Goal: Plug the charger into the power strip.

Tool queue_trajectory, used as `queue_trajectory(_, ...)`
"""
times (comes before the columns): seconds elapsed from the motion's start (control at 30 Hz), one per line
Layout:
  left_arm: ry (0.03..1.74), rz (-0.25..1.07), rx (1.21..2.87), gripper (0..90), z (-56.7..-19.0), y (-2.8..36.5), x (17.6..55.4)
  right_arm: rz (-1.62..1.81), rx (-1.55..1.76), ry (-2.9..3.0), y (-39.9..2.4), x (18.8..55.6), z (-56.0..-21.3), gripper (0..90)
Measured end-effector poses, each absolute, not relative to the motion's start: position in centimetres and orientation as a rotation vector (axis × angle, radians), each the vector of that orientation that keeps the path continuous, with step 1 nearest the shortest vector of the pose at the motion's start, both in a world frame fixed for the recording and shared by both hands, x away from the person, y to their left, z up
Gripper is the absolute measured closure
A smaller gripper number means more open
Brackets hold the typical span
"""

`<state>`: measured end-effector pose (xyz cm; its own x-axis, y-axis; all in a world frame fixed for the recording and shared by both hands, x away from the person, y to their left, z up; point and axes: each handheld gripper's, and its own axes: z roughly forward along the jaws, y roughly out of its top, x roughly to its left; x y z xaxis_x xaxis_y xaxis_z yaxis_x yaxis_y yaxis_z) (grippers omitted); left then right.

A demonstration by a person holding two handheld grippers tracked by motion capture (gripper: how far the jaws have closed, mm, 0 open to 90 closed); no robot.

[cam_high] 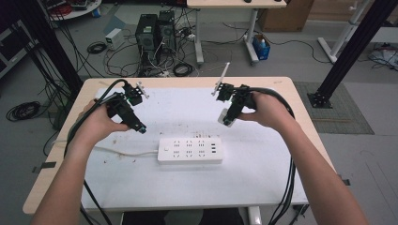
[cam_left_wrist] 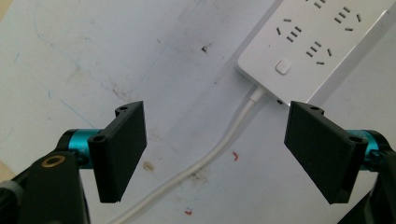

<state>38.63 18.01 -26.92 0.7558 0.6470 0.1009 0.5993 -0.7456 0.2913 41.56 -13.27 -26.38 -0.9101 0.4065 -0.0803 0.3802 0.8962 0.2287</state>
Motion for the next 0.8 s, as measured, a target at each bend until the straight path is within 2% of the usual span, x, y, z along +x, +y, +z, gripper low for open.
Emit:
queue_trajectory(0.4,1.041,0.284,2.661,21.0,-27.3,21.3,36.9,0.179,0.213,3.075,-6.8,41.8,-31.7,62.2)
queue_trajectory(0.8,1.042,0.279,2.664,21.0,-27.5,22.2,36.1,0.117,0.044,3.111,-4.9,41.4,-34.0,62.3)
